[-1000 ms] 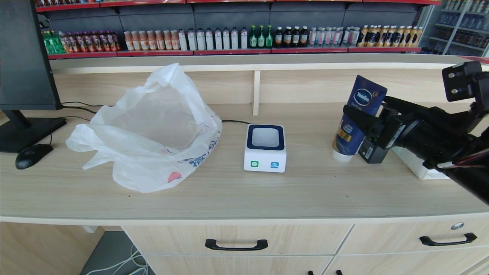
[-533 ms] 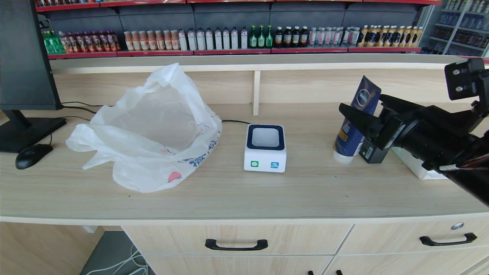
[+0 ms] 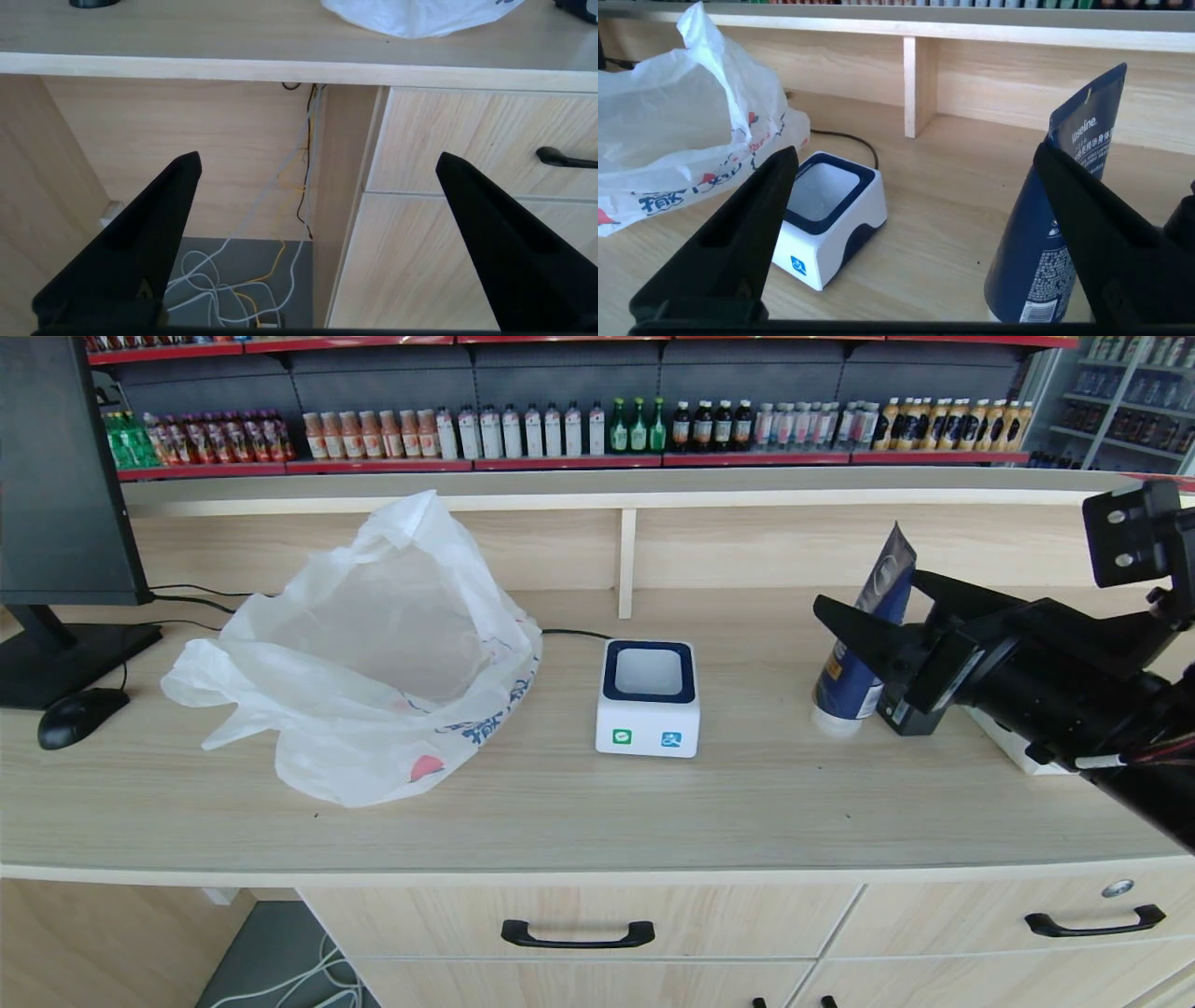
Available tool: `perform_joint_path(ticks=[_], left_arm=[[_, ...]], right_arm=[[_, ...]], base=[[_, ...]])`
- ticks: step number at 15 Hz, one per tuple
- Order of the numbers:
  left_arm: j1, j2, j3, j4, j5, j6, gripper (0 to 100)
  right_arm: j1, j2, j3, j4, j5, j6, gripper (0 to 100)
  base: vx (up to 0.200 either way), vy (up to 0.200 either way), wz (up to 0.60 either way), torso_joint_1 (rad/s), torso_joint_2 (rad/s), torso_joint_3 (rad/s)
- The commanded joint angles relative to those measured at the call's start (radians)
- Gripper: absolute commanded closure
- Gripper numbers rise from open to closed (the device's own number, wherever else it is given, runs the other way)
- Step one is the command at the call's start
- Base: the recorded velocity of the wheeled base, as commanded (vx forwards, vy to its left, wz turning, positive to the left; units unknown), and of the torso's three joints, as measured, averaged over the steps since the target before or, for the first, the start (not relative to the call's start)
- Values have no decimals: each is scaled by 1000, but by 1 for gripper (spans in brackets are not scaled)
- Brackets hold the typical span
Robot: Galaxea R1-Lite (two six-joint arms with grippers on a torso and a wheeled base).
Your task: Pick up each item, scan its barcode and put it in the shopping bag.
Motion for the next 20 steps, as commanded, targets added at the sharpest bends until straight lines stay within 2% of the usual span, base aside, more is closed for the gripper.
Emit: perform_joint_path(ticks=[1, 15, 17, 20], left_arm=[[1, 0, 0, 0, 0, 1, 0], [1, 0, 0, 0, 0, 3, 0], [1, 0, 0, 0, 0, 3, 0], [1, 0, 0, 0, 0, 1, 0]], right_arm=[[5, -1, 2, 0, -1, 6, 0], [37, 5, -6, 0, 1, 81, 0], [41, -15, -50, 0, -2, 75, 0], [28, -56, -50, 1, -5, 42, 0]], base=[[0, 0, 0, 0, 0, 0], [0, 0, 0, 0, 0, 0], [0, 0, 0, 0, 0, 0], [0, 0, 0, 0, 0, 0]])
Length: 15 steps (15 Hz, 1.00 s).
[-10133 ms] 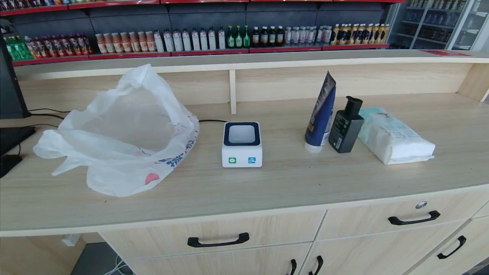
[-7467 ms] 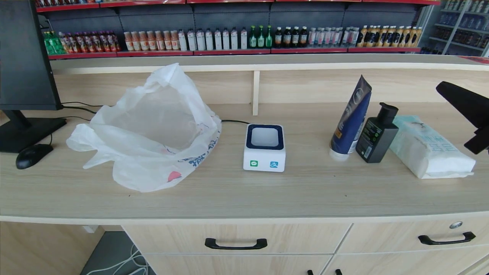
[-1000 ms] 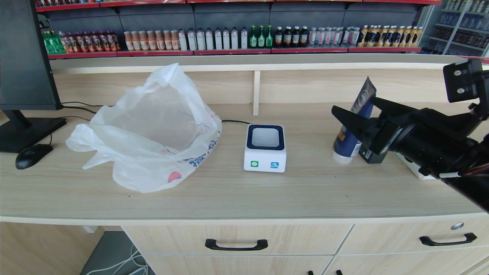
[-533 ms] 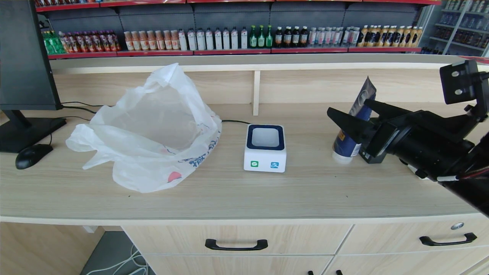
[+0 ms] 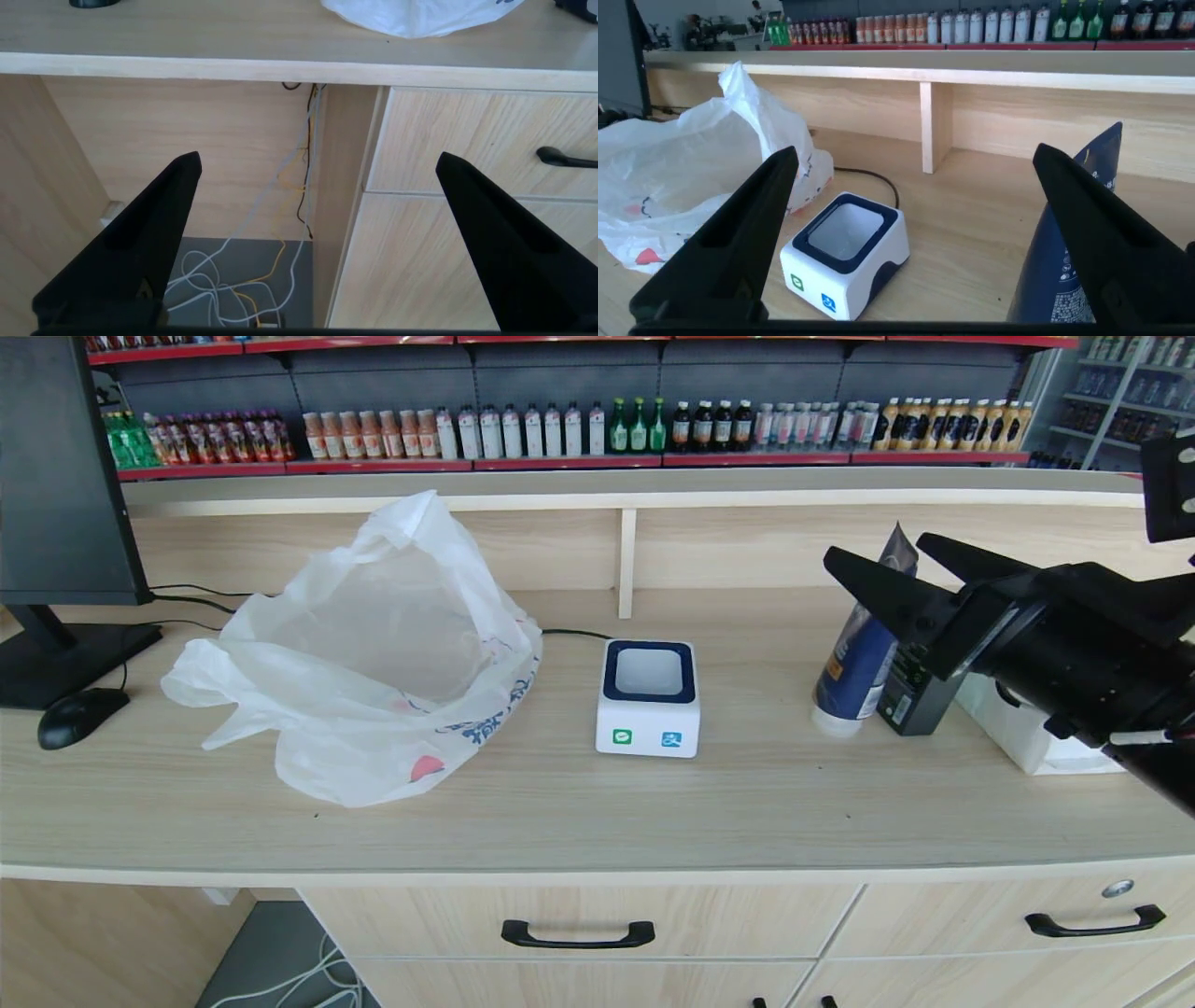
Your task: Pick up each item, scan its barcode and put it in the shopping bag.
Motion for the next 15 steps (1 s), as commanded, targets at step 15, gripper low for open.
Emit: perform_joint_path(ticks=[15], left_arm=[[0, 0, 0, -1, 0, 1, 0]], right_arm=[[-51, 75, 25, -3, 4, 10, 0]], base=[[0, 0, 0, 0, 0, 0]])
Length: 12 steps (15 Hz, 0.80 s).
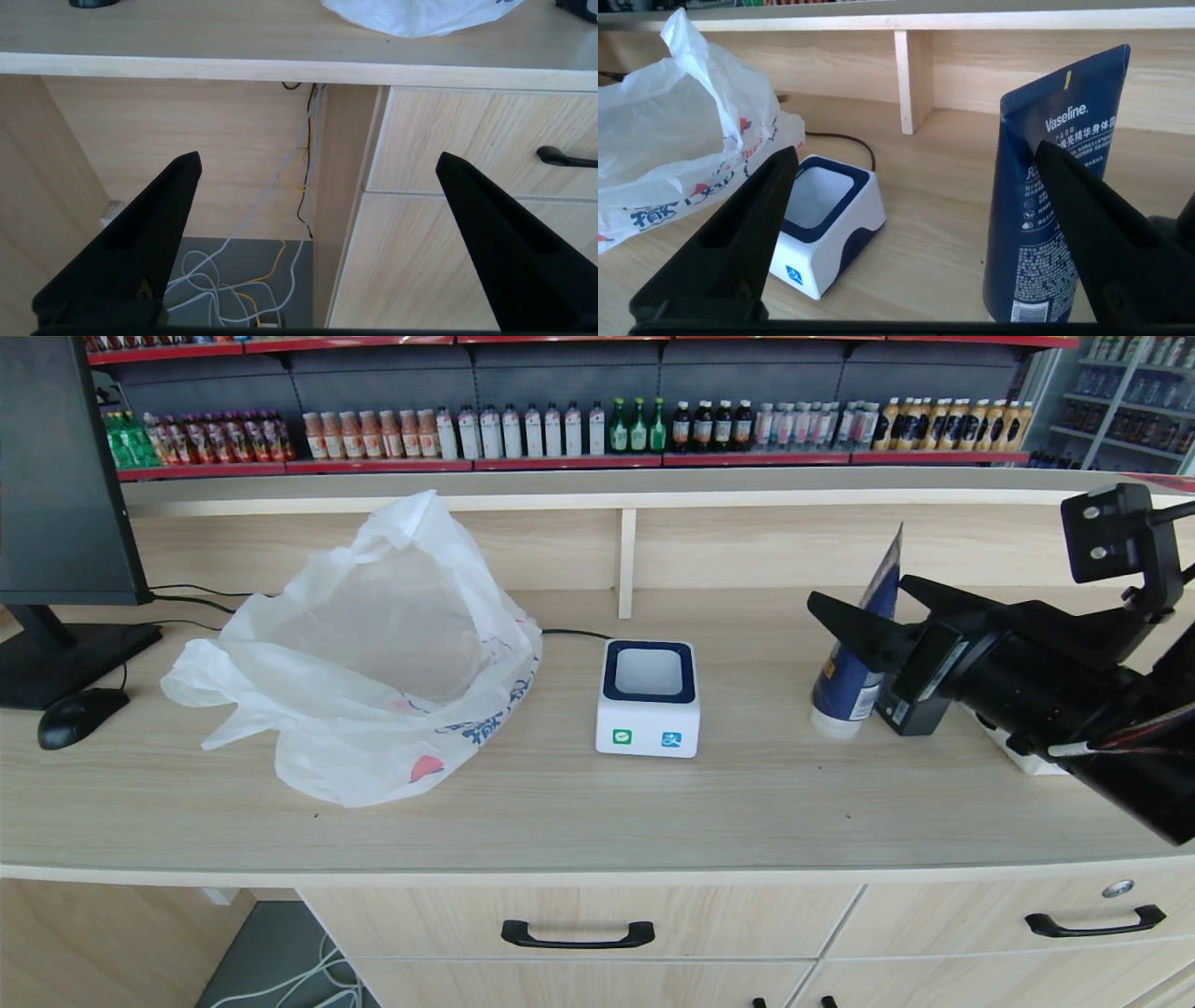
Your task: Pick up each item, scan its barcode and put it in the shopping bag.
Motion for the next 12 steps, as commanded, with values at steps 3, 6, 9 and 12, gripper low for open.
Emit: perform_joint_path(ticks=[3, 6, 9, 12], left_arm=[[0, 0, 0, 0, 0, 0, 0], [0, 0, 0, 0, 0, 0, 0], [0, 0, 0, -1, 0, 0, 0], [0, 0, 0, 0, 0, 6, 0]], right_arm=[[0, 32, -18, -1, 2, 10, 0], [0, 44, -33, -3, 2, 18, 0], [2, 44, -28, -4, 2, 36, 0], [2, 65, -38, -33, 2, 64, 0]], base=[[0, 0, 0, 0, 0, 0], [0, 0, 0, 0, 0, 0], [0, 0, 0, 0, 0, 0], [0, 0, 0, 0, 0, 0]])
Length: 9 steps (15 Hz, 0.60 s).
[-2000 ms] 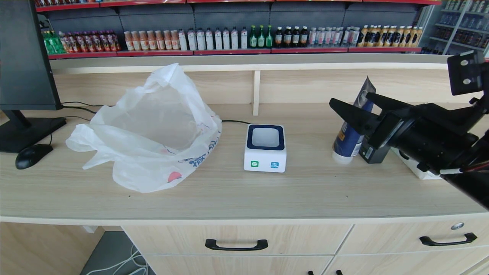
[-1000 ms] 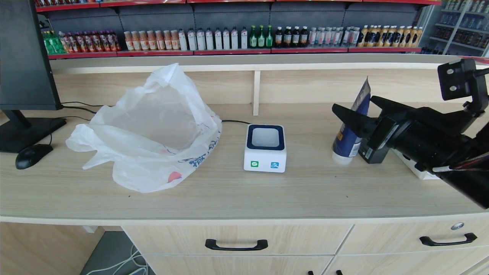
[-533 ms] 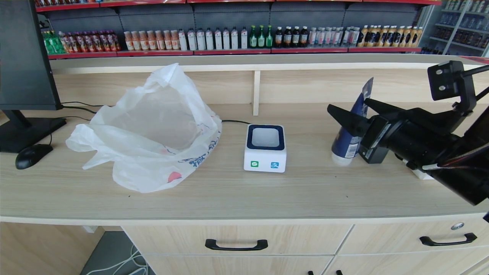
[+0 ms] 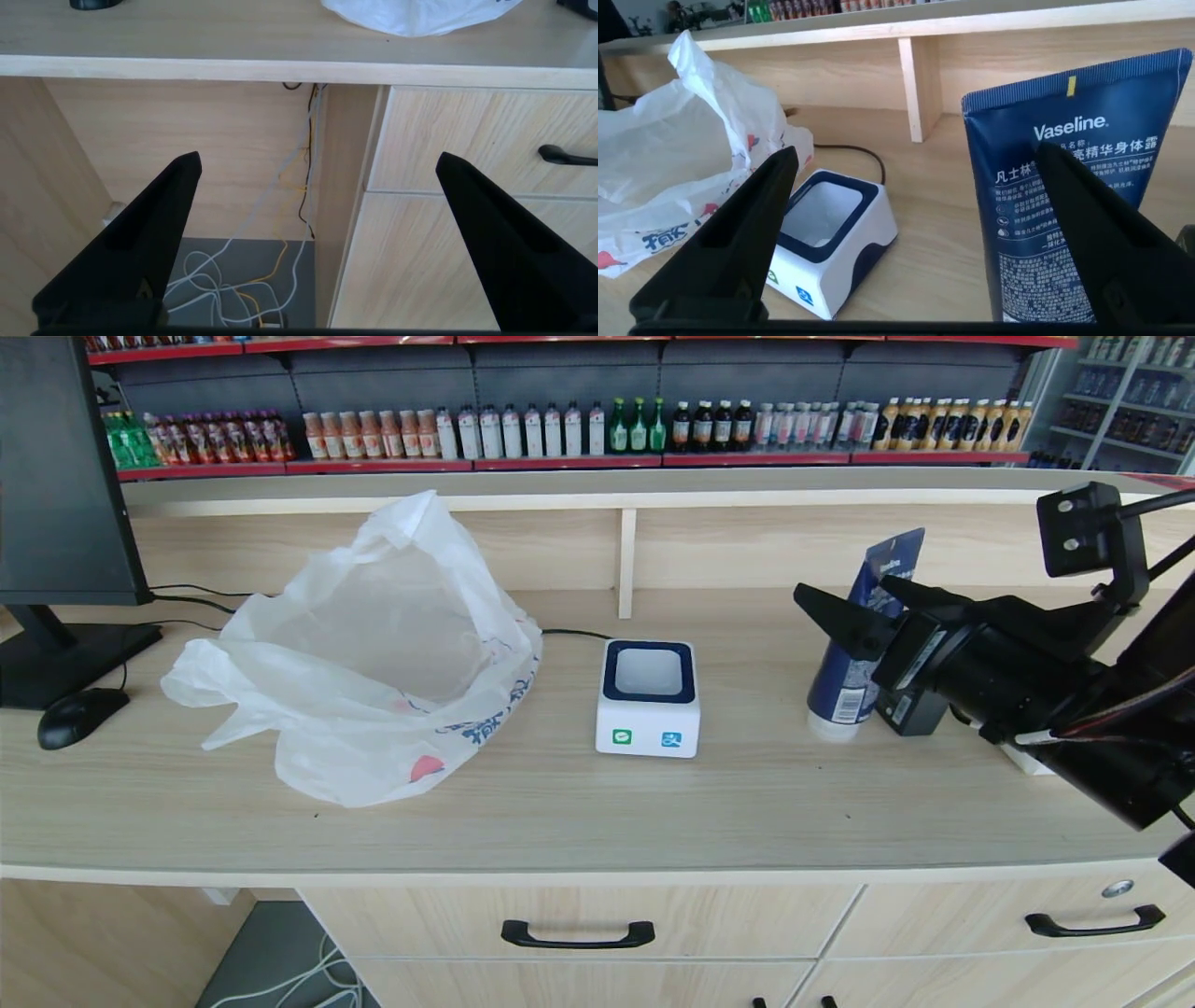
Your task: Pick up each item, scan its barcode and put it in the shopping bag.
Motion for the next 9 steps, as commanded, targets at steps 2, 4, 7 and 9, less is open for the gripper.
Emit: perform_joint_path(ticks=[2, 4, 7, 9], left_arm=[[1, 0, 0, 0, -2, 5, 0], [1, 0, 0, -1, -2, 14, 0], [1, 1, 0, -1, -2, 16, 0], [1, 0, 0, -1, -2, 17, 0]], right_arm=[[3, 46, -5, -51, 17, 3, 0], [3, 64, -8, -81, 28, 1, 0], [3, 68, -5, -81, 28, 20, 0], [3, 84, -25, -81, 29, 21, 0]], base=[[0, 0, 0, 0, 0, 0], [0, 0, 0, 0, 0, 0], [0, 0, 0, 0, 0, 0], [0, 0, 0, 0, 0, 0]])
